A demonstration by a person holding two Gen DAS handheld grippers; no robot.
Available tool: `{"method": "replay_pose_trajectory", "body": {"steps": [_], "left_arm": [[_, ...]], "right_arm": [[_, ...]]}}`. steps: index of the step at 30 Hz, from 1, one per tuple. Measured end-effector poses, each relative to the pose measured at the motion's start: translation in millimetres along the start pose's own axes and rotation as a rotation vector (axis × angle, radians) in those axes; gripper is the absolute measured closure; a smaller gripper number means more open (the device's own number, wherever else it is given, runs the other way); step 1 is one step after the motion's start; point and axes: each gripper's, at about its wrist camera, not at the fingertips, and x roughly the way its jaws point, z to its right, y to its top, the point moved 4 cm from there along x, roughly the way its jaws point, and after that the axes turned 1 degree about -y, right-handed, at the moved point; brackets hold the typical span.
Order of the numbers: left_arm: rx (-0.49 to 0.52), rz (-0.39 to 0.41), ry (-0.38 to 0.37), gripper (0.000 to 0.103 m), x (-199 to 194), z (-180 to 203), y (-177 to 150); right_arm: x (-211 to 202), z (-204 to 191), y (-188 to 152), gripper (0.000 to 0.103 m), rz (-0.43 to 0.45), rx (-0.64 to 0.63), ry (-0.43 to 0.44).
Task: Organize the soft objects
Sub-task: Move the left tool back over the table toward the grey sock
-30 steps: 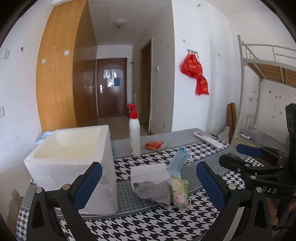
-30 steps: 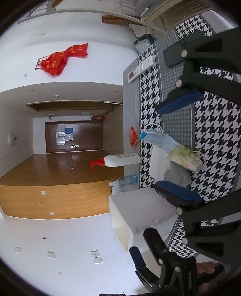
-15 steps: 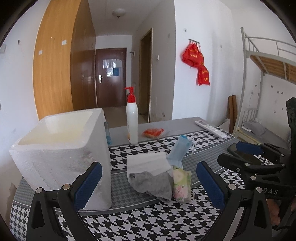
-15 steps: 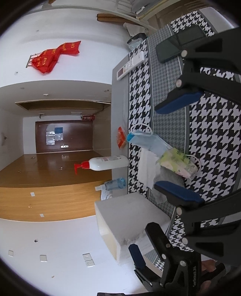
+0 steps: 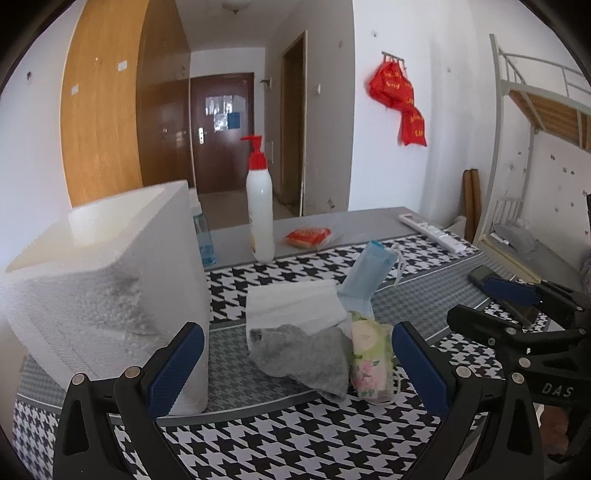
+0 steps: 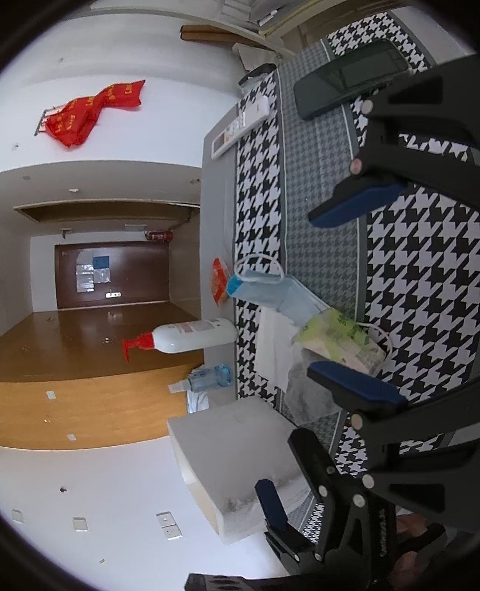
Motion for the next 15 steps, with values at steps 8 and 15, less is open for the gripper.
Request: {"method": "replay_pose_trajectory", "body": {"steps": [8, 15], "left_arm": [[0.006, -0.049, 0.006, 0.002, 15, 1, -5], [0.022, -0.082, -0.003, 0.009, 26, 2, -9]], "right_arm": [[12, 3, -3, 0.025, -0.027, 0.009, 0.005], [18, 7, -4, 0.025, -0.042, 0.023, 0.003]]}}
